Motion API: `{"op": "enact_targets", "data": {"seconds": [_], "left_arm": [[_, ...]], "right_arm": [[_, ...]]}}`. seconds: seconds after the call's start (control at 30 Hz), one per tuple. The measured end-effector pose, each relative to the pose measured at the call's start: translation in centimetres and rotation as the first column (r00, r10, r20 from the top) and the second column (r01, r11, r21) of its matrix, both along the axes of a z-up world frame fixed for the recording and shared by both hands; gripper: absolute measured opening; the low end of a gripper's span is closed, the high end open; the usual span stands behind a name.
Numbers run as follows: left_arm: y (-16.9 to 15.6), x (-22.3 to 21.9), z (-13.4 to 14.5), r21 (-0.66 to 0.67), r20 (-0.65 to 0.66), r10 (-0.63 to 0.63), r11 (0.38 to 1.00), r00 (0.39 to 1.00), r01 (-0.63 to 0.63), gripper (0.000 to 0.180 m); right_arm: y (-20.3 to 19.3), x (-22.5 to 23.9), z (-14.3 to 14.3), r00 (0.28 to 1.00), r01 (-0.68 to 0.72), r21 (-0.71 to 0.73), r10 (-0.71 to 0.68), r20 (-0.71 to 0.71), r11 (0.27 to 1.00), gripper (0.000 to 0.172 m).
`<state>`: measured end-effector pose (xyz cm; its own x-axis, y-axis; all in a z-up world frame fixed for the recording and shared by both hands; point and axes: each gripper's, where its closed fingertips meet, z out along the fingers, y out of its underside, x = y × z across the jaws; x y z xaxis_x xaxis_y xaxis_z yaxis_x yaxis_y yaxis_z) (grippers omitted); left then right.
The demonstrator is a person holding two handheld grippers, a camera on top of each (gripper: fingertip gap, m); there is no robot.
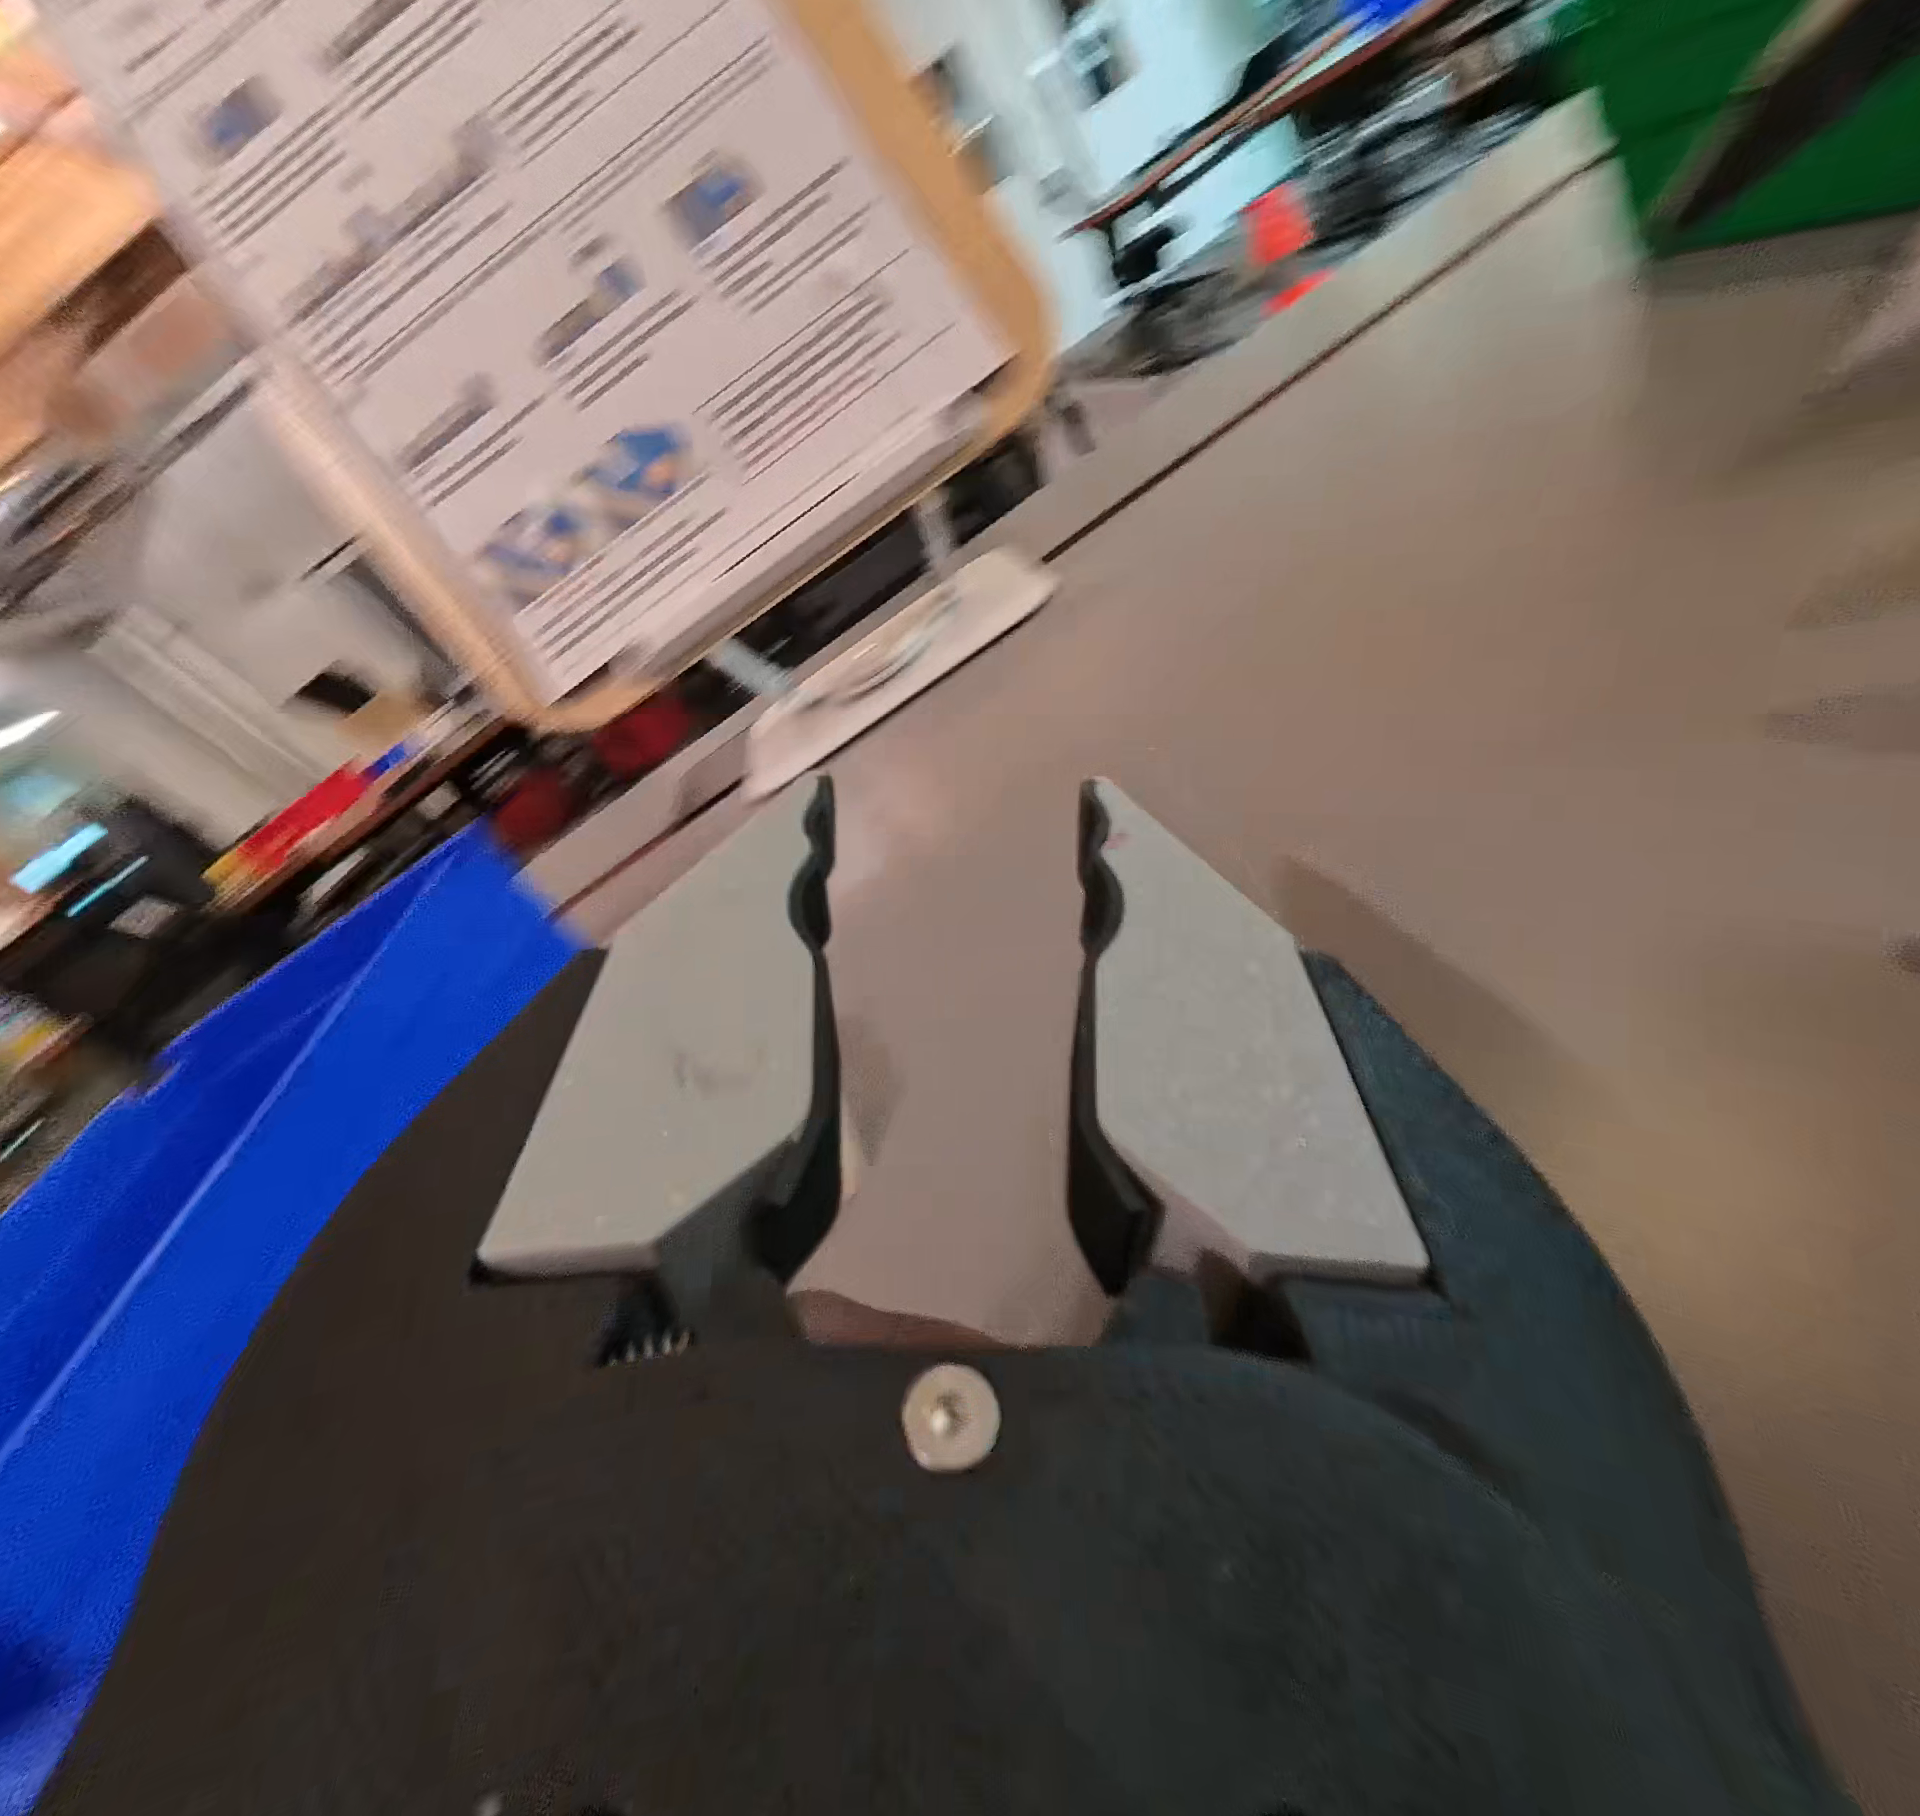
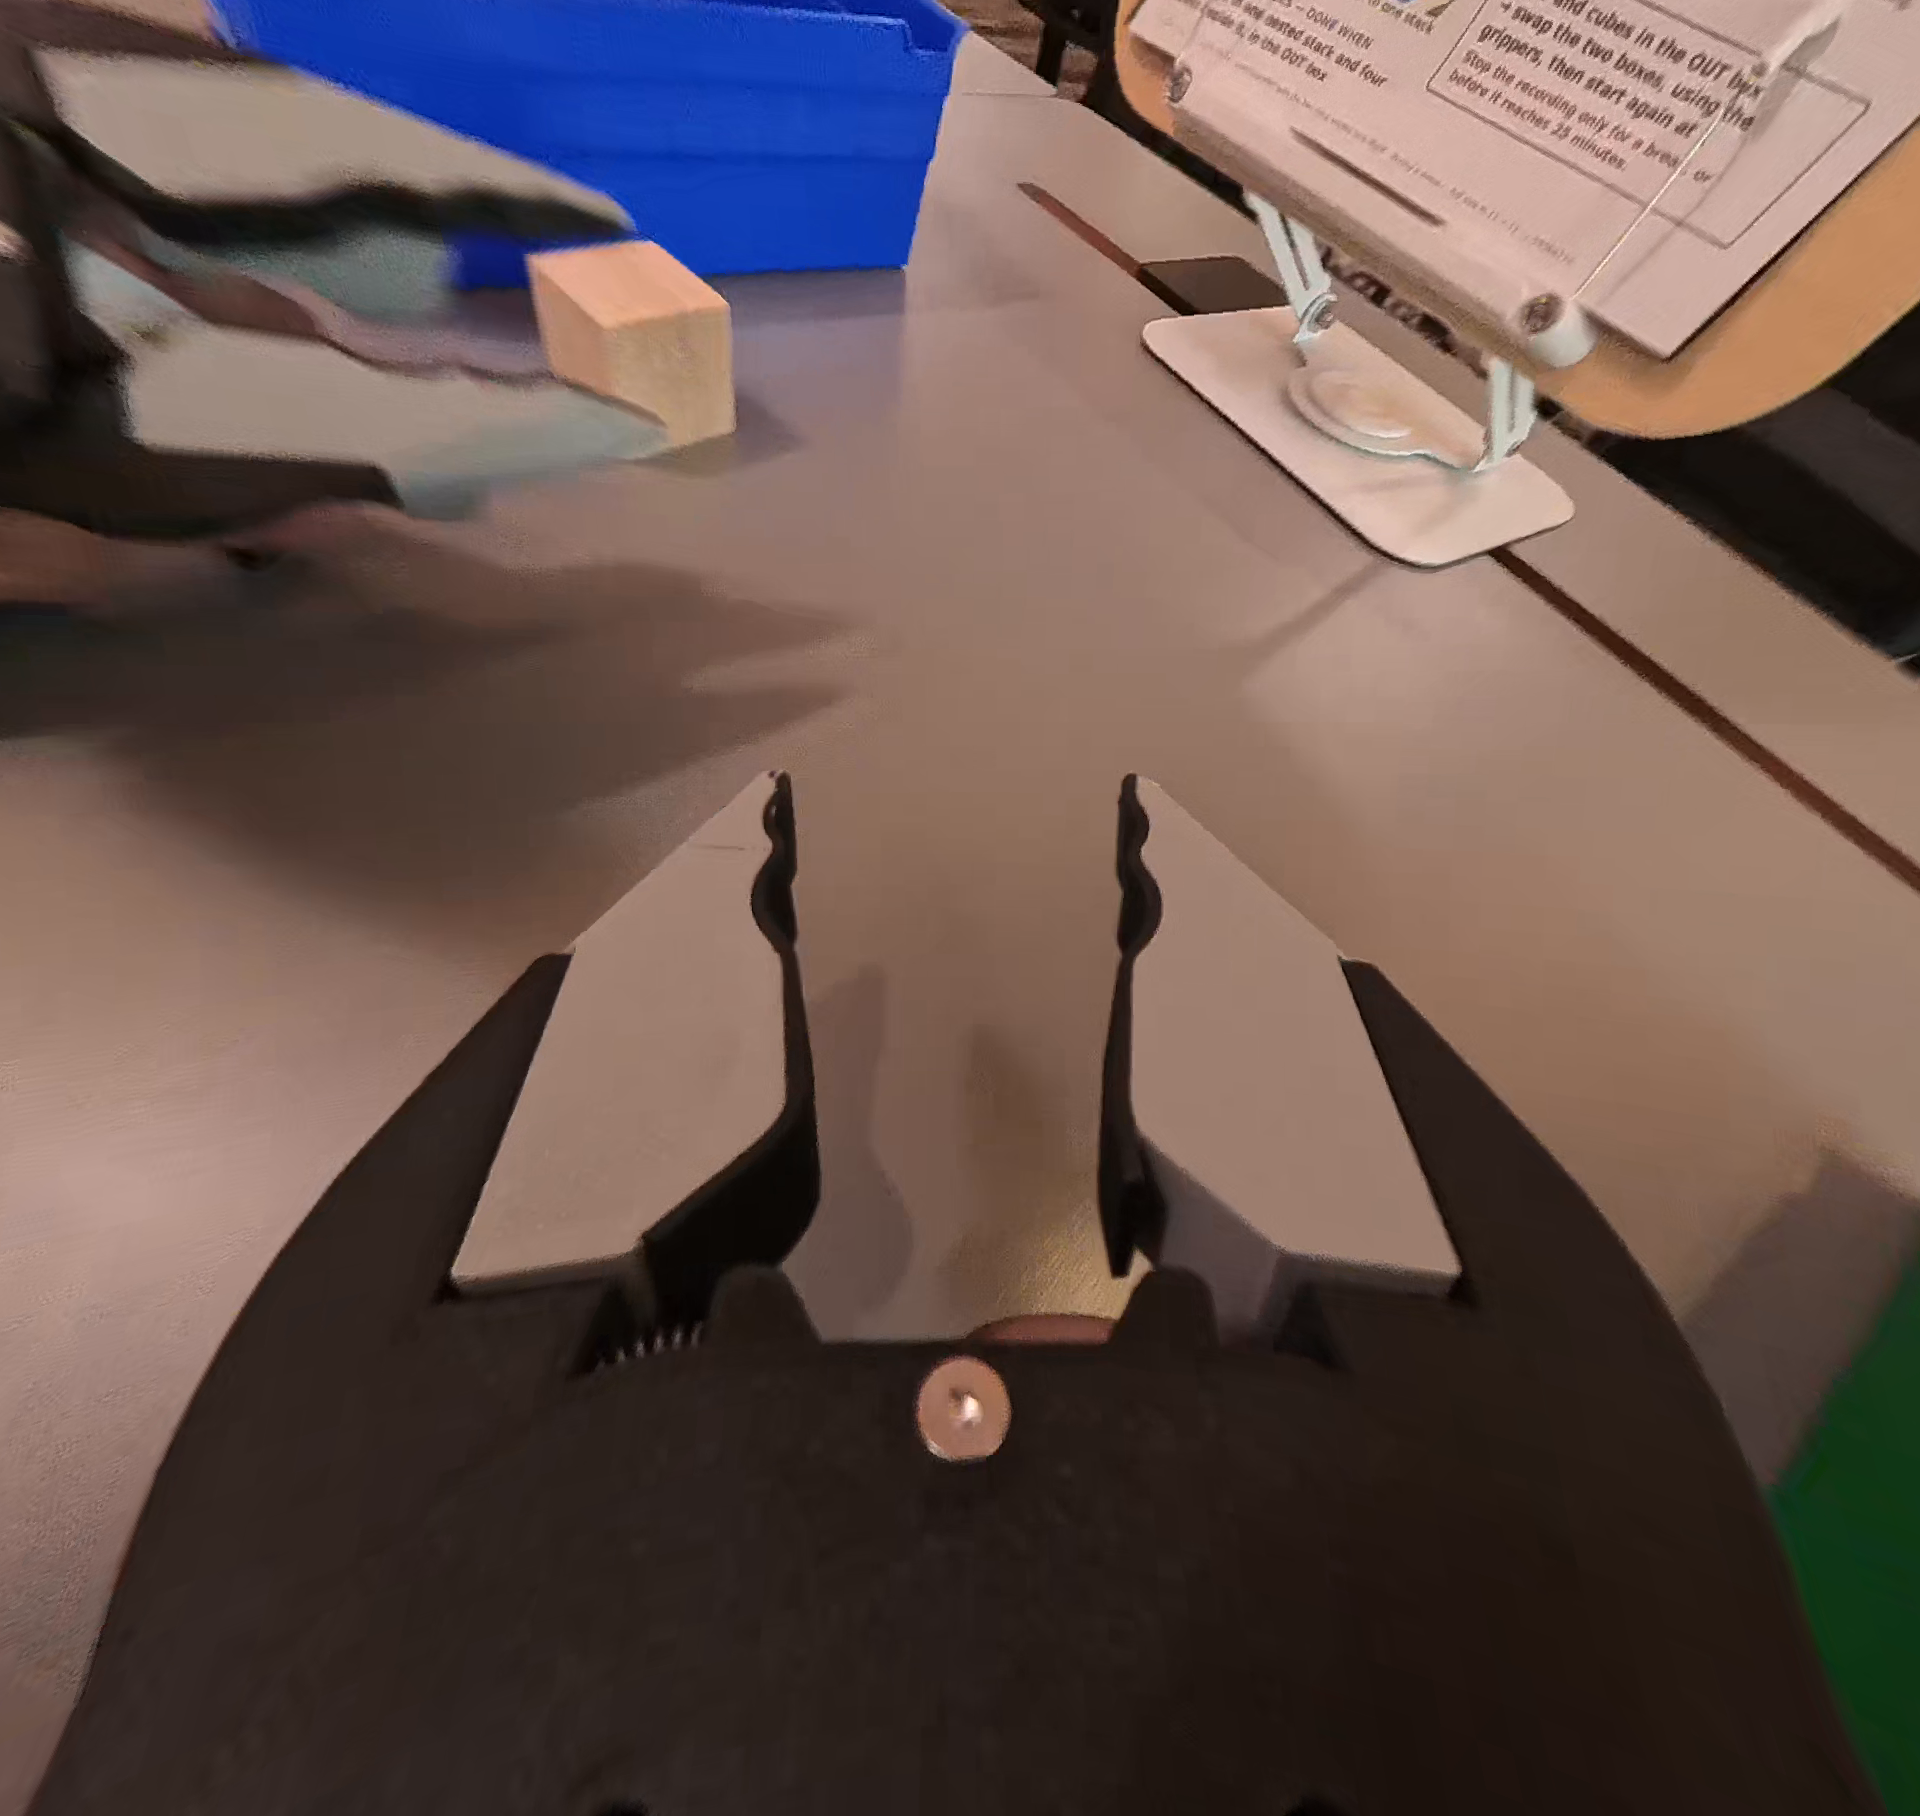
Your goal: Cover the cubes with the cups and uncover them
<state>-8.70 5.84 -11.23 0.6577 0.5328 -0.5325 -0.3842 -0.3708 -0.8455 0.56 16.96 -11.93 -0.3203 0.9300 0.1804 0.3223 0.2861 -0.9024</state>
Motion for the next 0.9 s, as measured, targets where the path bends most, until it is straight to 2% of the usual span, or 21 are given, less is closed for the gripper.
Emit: {"op": "enact_targets", "data": {"seconds": [0.07,0.17,0.27,0.33,0.4,0.47,0.53,0.57,0.63,0.7,0.77,0.83,0.9], "left_arm": [[-3.8,-2.4,0.2,0.002,-0.025,0.218,0.976,0.976,-0.218,0.058],[-7.6,-4.2,0.6,0.043,-0.009,0.362,0.931,0.932,-0.361,0.071],[-7.9,-6.2,-1.5,0.003,0.273,0.355,0.929,0.894,-0.369,0.097],[-7.4,-7.2,-4.3,-0.072,0.497,0.336,0.935,0.8,-0.348,0.114],[-6.9,-7.7,-6.9,-0.15,0.643,0.321,0.943,0.695,-0.297,0.116],[-6.5,-8.3,-8.5,-0.191,0.725,0.314,0.947,0.612,-0.26,0.109],[-6.1,-9.0,-8.9,-0.197,0.753,0.299,0.952,0.586,-0.233,0.078],[-6.2,-9.7,-8.8,-0.197,0.747,0.304,0.951,0.592,-0.24,0.062],[-5.5,-10.0,-8.7,-0.188,0.742,0.268,0.963,0.614,-0.194,0.061],[-4.2,-9.4,-8.0,-0.162,0.723,0.187,0.982,0.665,-0.1,0.059],[-2.8,-8.3,-6.8,-0.134,0.652,0.099,0.991,0.752,-0.015,0.059],[-0.8,-5.6,-4.3,-0.078,0.477,-0.074,0.989,0.876,0.126,0.059],[0.0,-3.9,-3.7,-0.102,0.364,-0.104,0.983,0.925,0.151,0.059]], "right_arm": [[1.0,-1.8,-1.1,0.998,0.043,0.081,-0.039,-0.045,0.996,0.053],[2.6,-2.6,-2.6,0.994,0.113,0.138,-0.111,-0.017,0.984,0.054],[2.7,-2.1,-2.1,0.992,0.117,0.11,-0.112,-0.053,0.987,0.053],[3.1,-1.9,-1.7,0.989,0.134,0.119,-0.126,-0.072,0.984,0.052],[3.1,-1.8,-1.4,0.988,0.138,0.126,-0.127,-0.09,0.982,0.051],[3.0,-1.7,-1.2,0.986,0.14,0.133,-0.127,-0.106,0.981,0.05],[2.8,-1.8,-1.2,0.988,0.132,0.118,-0.12,-0.099,0.984,0.05],[2.6,-1.9,-1.2,0.989,0.124,0.097,-0.115,-0.095,0.988,0.05],[2.0,-1.8,-1.1,0.993,0.089,0.037,-0.086,-0.083,0.995,0.05],[1.0,-1.7,-1.0,0.997,0.029,-0.032,-0.031,-0.067,0.999,0.051],[-0.2,-1.5,-1.0,0.998,-0.041,-0.12,0.035,-0.048,0.992,0.054],[-1.9,-1.2,-0.9,0.992,-0.128,-0.245,0.126,-0.026,0.961,0.057],[-3.3,-1.1,-0.9,0.978,-0.193,-0.383,0.21,0.003,0.903,0.061]]}}
